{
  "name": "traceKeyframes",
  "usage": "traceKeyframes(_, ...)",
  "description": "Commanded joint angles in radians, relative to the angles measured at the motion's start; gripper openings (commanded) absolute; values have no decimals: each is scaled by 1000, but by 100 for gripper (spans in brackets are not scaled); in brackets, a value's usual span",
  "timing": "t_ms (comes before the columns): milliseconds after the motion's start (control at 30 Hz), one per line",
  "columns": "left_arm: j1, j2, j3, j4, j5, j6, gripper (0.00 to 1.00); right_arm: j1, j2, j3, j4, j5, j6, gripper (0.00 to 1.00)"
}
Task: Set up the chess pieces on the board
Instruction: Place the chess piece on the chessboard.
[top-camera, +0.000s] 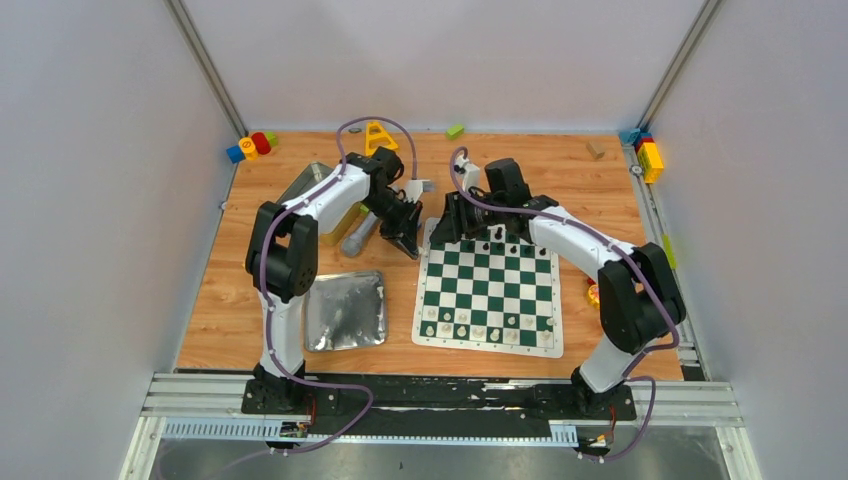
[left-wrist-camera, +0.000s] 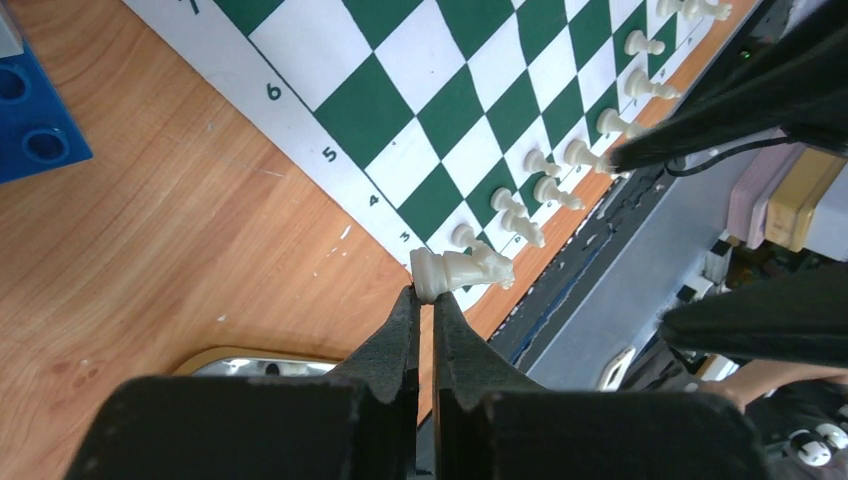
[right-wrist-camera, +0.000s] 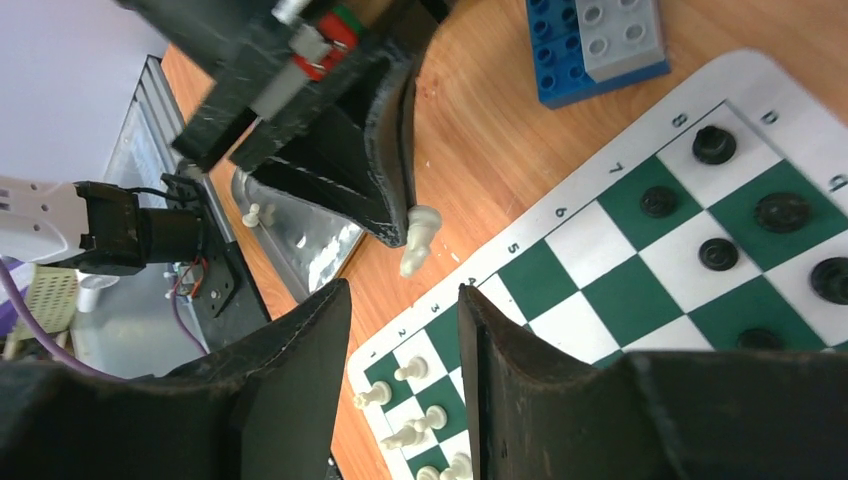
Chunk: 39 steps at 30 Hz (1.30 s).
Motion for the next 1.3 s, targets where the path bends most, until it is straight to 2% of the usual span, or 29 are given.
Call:
traceKeyframes(0,5,-4,22,24,57,-77,0,-4,46,37,37,-68,85,44)
traceKeyframes(433,5,-21,-2,58,62,-106,0,10,115,41,62,-114,130,43)
traceKeyframes(1267,5,-63,-21,78,53,-110,0,28,180,79,62,-137,137,28)
